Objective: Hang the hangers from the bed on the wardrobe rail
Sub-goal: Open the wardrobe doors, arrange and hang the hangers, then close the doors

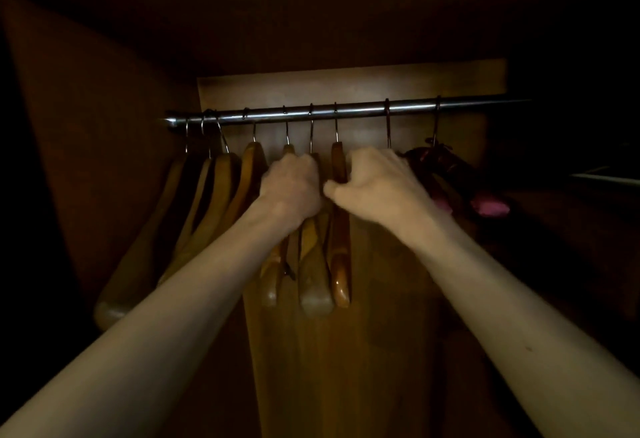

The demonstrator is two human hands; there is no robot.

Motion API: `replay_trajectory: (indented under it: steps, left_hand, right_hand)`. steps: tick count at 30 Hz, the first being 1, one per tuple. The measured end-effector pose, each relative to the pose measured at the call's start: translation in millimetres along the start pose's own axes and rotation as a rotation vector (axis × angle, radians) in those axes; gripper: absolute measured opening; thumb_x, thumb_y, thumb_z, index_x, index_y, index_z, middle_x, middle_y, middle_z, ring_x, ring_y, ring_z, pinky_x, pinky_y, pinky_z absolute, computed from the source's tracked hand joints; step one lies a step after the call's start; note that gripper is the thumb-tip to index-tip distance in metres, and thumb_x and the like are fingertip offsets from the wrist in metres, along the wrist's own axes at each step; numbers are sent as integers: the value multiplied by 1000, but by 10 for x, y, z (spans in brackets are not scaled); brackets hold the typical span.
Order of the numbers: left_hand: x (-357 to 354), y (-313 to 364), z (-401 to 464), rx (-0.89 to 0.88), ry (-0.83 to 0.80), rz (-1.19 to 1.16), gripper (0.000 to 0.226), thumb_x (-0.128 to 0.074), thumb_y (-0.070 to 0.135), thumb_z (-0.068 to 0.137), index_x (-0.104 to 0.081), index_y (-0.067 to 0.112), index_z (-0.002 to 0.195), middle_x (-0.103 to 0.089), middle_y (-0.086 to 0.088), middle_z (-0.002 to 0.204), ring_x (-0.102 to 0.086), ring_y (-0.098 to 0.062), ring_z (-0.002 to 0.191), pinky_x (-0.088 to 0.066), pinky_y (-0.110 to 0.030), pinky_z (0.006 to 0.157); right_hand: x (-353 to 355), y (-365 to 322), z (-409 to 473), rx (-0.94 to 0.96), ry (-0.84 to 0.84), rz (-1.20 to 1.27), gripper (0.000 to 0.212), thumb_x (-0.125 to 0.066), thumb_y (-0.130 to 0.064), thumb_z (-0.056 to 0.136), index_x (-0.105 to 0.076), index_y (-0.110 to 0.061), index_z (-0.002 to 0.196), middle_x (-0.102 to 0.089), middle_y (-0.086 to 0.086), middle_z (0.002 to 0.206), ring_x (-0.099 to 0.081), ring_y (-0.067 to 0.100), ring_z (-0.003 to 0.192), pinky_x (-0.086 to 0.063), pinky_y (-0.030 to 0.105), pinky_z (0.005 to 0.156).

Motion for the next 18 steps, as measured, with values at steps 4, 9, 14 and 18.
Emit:
replay_trajectory:
  steps: [4,9,14,18]
  left_hand:
    - [-183,-86,-16,26,-133,45,16,-61,10,93,-67,7,107,-64,-12,113,-64,-31,106,-54,-40,94]
    - [-421,-175,-42,202,-314,-461,41,-46,46,103,-61,12,86,-65,-6,85,-66,-20,75,-56,-27,63]
    - [-685,-184,-13,426,-352,-988,52,-57,56,95,-56,11,121,-62,-3,101,-60,-23,104,-52,-35,87]
    - [-811,-179,-21,478,-345,-1280,72,-78,53,78,-59,12,134,-70,-10,119,-65,-30,112,-51,-48,100]
  right_hand:
    - [-163,23,-34,14,-19,-32,25,-70,-39,87,-61,-16,83,-63,0,82,-64,20,80,-54,34,76]
    - [-508,247,-101,-81,-190,59,61,-79,-49,76,-56,-18,124,-64,3,111,-65,21,99,-49,26,62]
    - [-765,367,-123,-126,-283,148,107,-79,-53,74,-19,-19,156,-57,6,130,-61,23,113,-54,32,83]
    - [-793,412,-96,-91,-324,217,112,-82,-45,72,-12,-22,156,-54,2,127,-58,18,109,-49,25,75]
Point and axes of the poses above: each hand's wrist, its own z-axis towards the middle knuckle, its own x-axis out of the back of the hand, y = z × x, the point moved 6 cm from there along z, towards the middle knuckle
